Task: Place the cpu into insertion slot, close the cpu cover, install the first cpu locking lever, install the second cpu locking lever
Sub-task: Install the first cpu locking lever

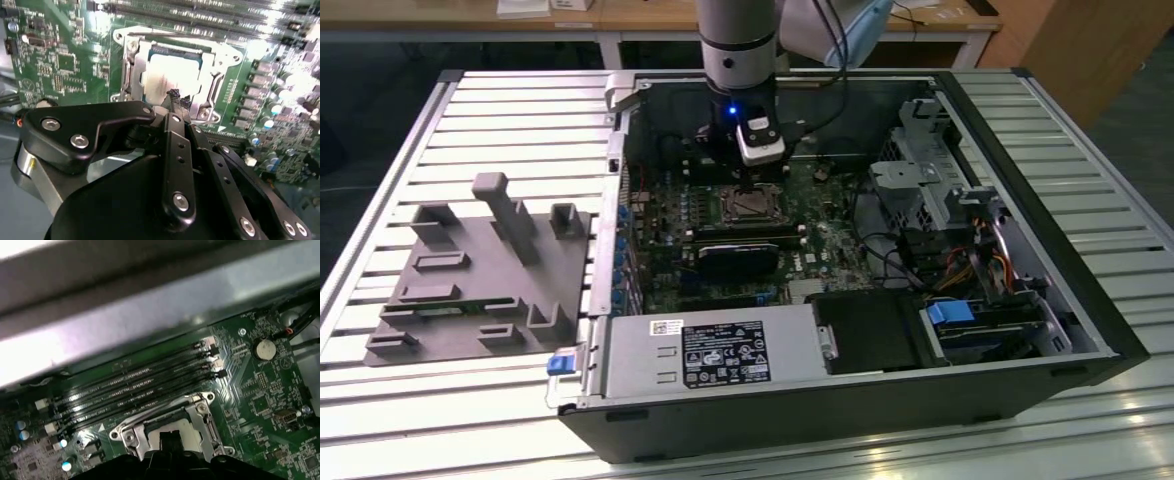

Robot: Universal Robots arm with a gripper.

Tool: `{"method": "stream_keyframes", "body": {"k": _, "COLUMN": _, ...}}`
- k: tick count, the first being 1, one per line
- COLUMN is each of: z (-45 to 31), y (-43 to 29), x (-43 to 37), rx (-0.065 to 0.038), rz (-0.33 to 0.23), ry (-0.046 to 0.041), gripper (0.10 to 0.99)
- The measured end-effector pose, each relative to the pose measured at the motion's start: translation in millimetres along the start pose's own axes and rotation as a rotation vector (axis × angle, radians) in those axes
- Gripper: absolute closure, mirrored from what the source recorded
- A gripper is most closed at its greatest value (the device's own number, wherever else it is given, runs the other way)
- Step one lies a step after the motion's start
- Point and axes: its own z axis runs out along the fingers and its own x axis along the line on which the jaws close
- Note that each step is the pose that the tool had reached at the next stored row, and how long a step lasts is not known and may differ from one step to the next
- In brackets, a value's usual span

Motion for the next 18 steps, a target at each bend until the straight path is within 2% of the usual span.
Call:
{"method": "stream_keyframes", "body": {"k": 5, "z": 0.1, "y": -7.4, "x": -3.0, "rx": 0.004, "rz": 0.0, "ry": -0.0015, "gripper": 0.984}}
{"method": "stream_keyframes", "body": {"k": 9, "z": 0.1, "y": -10.7, "x": -4.3, "rx": 0.006, "rz": -0.001, "ry": -0.0024, "gripper": 0.984}}
{"method": "stream_keyframes", "body": {"k": 14, "z": 0.1, "y": -10.9, "x": -5.0, "rx": 0.006, "rz": -0.001, "ry": -0.0025, "gripper": 0.984}}
{"method": "stream_keyframes", "body": {"k": 18, "z": 0.8, "y": -8.5, "x": -10.9, "rx": 0.006, "rz": -0.003, "ry": -0.0023, "gripper": 0.984}}
